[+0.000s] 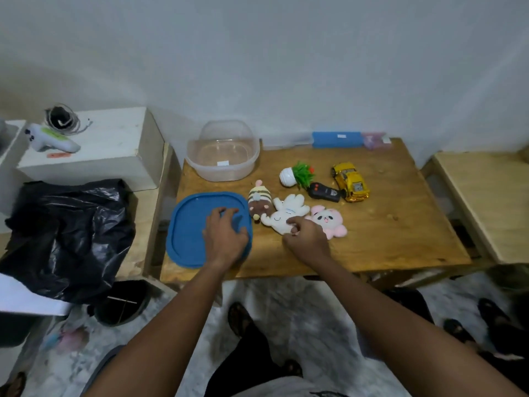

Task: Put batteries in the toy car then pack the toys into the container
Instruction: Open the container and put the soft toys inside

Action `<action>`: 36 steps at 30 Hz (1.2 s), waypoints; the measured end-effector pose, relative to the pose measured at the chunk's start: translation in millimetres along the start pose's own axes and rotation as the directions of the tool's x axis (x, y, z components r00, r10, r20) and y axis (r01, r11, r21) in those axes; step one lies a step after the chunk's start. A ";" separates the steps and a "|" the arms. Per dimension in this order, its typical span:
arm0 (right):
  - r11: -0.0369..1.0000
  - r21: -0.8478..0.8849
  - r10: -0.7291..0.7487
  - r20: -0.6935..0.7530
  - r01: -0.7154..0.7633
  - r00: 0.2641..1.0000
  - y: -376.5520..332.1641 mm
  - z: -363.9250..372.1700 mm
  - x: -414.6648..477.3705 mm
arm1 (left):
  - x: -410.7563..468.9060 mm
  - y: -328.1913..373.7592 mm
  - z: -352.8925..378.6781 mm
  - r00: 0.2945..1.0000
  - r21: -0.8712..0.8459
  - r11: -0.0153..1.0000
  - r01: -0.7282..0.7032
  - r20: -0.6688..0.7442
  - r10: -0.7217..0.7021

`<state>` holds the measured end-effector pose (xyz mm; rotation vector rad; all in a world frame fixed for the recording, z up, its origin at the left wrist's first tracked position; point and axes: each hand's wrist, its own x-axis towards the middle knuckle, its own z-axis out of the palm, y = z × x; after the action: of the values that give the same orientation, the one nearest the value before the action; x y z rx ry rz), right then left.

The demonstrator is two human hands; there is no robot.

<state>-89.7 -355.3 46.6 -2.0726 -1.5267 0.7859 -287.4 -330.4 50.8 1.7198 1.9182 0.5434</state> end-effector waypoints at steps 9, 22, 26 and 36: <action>0.999 -0.006 0.046 -0.125 -0.047 0.991 32.6 -48.8 62.6 | 39.4 71.4 48.5 0.883 0.183 0.870 -0.457 0.211 0.419; 0.930 -0.367 0.018 0.007 -0.014 1.000 49.6 -41.7 178.3 | 116.2 93.3 73.6 0.678 0.294 0.737 -0.608 0.675 0.291; 0.905 -0.424 -0.021 0.033 0.033 0.999 62.5 -38.8 186.6 | 122.7 107.6 58.8 0.652 0.168 0.814 -0.556 0.695 0.302; 0.977 0.005 -0.214 -0.077 0.215 0.974 38.2 -105.3 164.4 | 112.4 111.7 24.1 0.837 -0.345 0.930 -0.126 0.467 0.287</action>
<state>45.3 -211.1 69.9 -1.8659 -1.6638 0.6279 -192.7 -206.3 87.2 1.6687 1.2132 0.3793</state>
